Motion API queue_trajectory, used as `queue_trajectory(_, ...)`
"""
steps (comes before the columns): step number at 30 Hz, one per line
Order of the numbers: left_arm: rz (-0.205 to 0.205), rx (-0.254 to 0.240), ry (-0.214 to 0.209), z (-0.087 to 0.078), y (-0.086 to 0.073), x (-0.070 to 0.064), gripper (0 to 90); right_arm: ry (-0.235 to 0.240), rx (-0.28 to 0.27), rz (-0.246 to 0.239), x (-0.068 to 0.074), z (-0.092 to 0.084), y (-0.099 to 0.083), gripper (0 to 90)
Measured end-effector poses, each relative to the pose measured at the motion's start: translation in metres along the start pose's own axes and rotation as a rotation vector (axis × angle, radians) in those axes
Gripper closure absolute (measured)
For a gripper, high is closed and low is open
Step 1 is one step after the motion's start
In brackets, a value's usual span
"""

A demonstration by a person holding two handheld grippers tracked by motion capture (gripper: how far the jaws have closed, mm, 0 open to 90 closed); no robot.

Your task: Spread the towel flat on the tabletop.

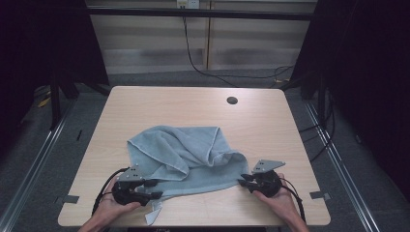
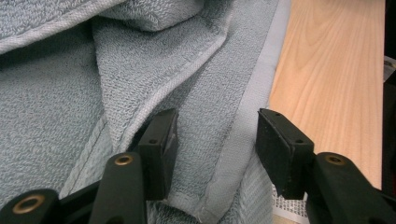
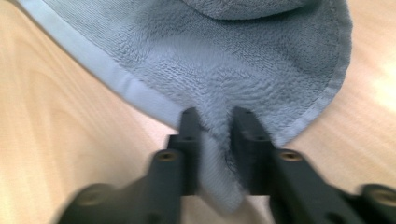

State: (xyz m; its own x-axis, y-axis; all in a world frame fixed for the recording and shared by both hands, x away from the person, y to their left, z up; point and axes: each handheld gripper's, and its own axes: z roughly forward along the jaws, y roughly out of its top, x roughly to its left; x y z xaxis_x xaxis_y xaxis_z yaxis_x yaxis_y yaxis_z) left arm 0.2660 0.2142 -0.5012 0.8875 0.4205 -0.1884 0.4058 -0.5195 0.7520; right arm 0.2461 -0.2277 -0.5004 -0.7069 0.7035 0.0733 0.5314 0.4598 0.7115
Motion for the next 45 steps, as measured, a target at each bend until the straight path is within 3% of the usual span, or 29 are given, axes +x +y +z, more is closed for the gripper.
queue_trajectory(2, 0.014, 0.006, 0.019, 0.001, 0.000, -0.003, 48.5, 0.015, -0.005, 0.008, -0.002, -0.001, 0.000, 79.6)
queue_trajectory(4, 0.036, 0.010, 0.032, 0.002, 0.000, -0.005, 48.7, 0.046, -0.037, 0.048, -0.005, -0.005, 0.002, 81.1)
queue_trajectory(5, 0.048, 0.013, 0.036, 0.002, 0.000, -0.007, 52.8, 0.072, -0.111, 0.084, -0.009, -0.015, 0.007, 82.2)
queue_trajectory(6, 0.077, 0.023, 0.057, 0.001, 0.000, -0.008, 58.8, 0.077, -0.147, 0.098, -0.011, -0.020, 0.010, 83.6)
queue_trajectory(9, 0.052, 0.012, 0.035, 0.001, 0.002, -0.006, 77.9, 0.063, -0.207, 0.090, -0.011, -0.029, 0.023, 85.5)
queue_trajectory(10, 0.033, 0.000, 0.012, 0.000, 0.003, -0.004, 80.4, 0.062, -0.218, 0.091, -0.011, -0.029, 0.027, 85.4)
queue_trajectory(13, 0.023, -0.011, 0.009, -0.004, 0.004, -0.001, 84.3, 0.079, -0.248, 0.084, -0.011, -0.030, 0.039, 85.2)
queue_trajectory(14, 0.000, -0.046, -0.001, -0.009, 0.006, 0.001, 84.7, 0.076, -0.252, 0.076, -0.011, -0.030, 0.044, 85.3)
queue_trajectory(17, -0.021, -0.088, -0.009, -0.015, 0.010, 0.005, 85.1, 0.069, -0.274, 0.074, -0.013, -0.030, 0.053, 85.4)
queue_trajectory(18, -0.053, -0.162, -0.009, -0.026, 0.019, 0.011, 85.1, 0.067, -0.280, 0.072, -0.014, -0.030, 0.057, 85.4)
queue_trajectory(21, -0.075, -0.243, 0.050, -0.042, 0.033, 0.022, 85.2, 0.055, -0.335, 0.077, -0.022, -0.033, 0.076, 85.5)
queue_trajectory(23, -0.089, -0.264, 0.058, -0.044, 0.035, 0.025, 85.3, 0.050, -0.348, 0.078, -0.025, -0.031, 0.084, 85.5)
queue_trajectory(24, -0.099, -0.279, 0.096, -0.047, 0.040, 0.032, 85.2, 0.041, -0.352, 0.084, -0.032, -0.023, 0.097, 85.4)
queue_trajectory(25, -0.110, -0.284, 0.118, -0.047, 0.041, 0.038, 85.2, 0.041, -0.352, 0.084, -0.032, -0.023, 0.097, 85.4)
queue_trajectory(27, -0.193, -0.292, 0.166, -0.041, 0.042, 0.064, 85.2, 0.036, -0.319, 0.104, -0.041, 0.005, 0.110, 85.4)
queue_trajectory(28, -0.193, -0.292, 0.166, -0.041, 0.042, 0.064, 85.2, 0.034, -0.297, 0.107, -0.043, 0.016, 0.112, 85.4)
queue_trajectory(29, -0.213, -0.247, 0.210, -0.032, 0.038, 0.077, 85.2, 0.040, -0.276, 0.112, -0.045, 0.028, 0.113, 85.5)
queue_trajectory(31, -0.228, -0.235, 0.210, -0.028, 0.035, 0.081, 85.2, 0.047, -0.244, 0.122, -0.048, 0.048, 0.113, 85.5)
queue_trajectory(32, -0.254, -0.218, 0.211, -0.021, 0.029, 0.085, 85.1, 0.047, -0.219, 0.119, -0.049, 0.062, 0.113, 85.4)
queue_trajectory(33, -0.252, -0.160, 0.212, -0.011, 0.023, 0.087, 85.0, 0.048, -0.210, 0.125, -0.049, 0.069, 0.113, 85.5)
queue_trajectory(34, -0.245, -0.134, 0.218, -0.006, 0.020, 0.088, 84.8, 0.063, -0.201, 0.138, -0.049, 0.078, 0.112, 85.4)
queue_trajectory(37, -0.243, -0.119, 0.218, -0.001, 0.018, 0.087, 84.6, 0.082, -0.151, 0.138, -0.045, 0.101, 0.104, 85.6)
queue_trajectory(40, -0.212, -0.100, 0.231, 0.000, 0.019, 0.083, 84.4, 0.106, -0.150, 0.166, -0.044, 0.106, 0.094, 86.0)
queue_trajectory(41, -0.208, -0.098, 0.220, 0.001, 0.018, 0.082, 84.4, 0.133, -0.139, 0.158, -0.044, 0.101, 0.087, 86.2)
queue_trajectory(45, -0.194, -0.100, 0.169, 0.006, 0.017, 0.077, 84.3, 0.150, -0.078, 0.100, -0.035, 0.082, 0.076, 86.6)
